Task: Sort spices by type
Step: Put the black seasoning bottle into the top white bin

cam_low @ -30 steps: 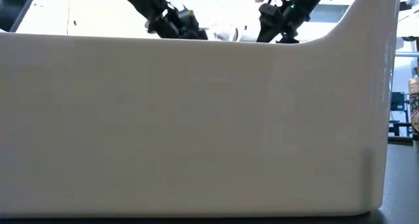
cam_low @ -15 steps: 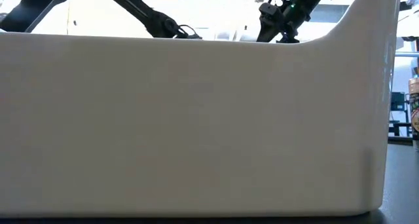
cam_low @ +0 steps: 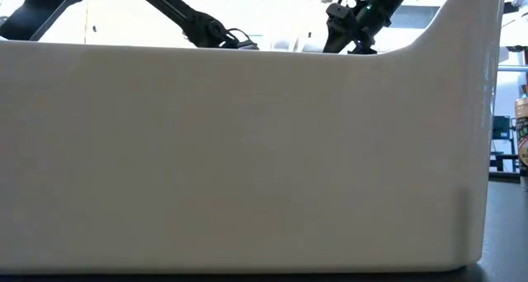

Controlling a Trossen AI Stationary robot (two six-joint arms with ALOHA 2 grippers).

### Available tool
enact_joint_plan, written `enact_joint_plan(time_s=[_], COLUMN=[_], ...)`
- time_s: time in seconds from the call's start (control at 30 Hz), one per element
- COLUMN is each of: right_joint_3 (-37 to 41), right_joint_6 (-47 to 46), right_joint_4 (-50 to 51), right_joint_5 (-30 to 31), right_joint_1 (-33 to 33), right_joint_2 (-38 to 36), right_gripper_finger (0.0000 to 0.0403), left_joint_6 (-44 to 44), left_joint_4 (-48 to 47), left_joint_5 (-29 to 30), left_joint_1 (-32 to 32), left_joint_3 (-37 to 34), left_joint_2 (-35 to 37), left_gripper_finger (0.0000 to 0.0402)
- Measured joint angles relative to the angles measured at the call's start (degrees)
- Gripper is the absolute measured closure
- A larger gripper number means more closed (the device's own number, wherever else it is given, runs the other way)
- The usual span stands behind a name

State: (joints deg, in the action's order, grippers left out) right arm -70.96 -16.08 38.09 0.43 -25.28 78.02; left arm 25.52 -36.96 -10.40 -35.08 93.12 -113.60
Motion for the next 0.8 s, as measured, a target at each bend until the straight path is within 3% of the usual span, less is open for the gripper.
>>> enact_joint_plan(time_s=[0.8], right_joint_3=[0.0], right_joint_6=[-0.6], right_joint_4=[0.1], right_joint_5=[0.1], right_joint_1=[0.2], right_joint_2=[0.0], right_gripper_finger=[0.0042], left_joint_6=[-5.1], left_joint_4=[0.0], left_joint_5=[-1.0], left_joint_1=[0.3], left_joint_3=[0.0], left_joint_2=[0.0], left_gripper_finger=[0.0172])
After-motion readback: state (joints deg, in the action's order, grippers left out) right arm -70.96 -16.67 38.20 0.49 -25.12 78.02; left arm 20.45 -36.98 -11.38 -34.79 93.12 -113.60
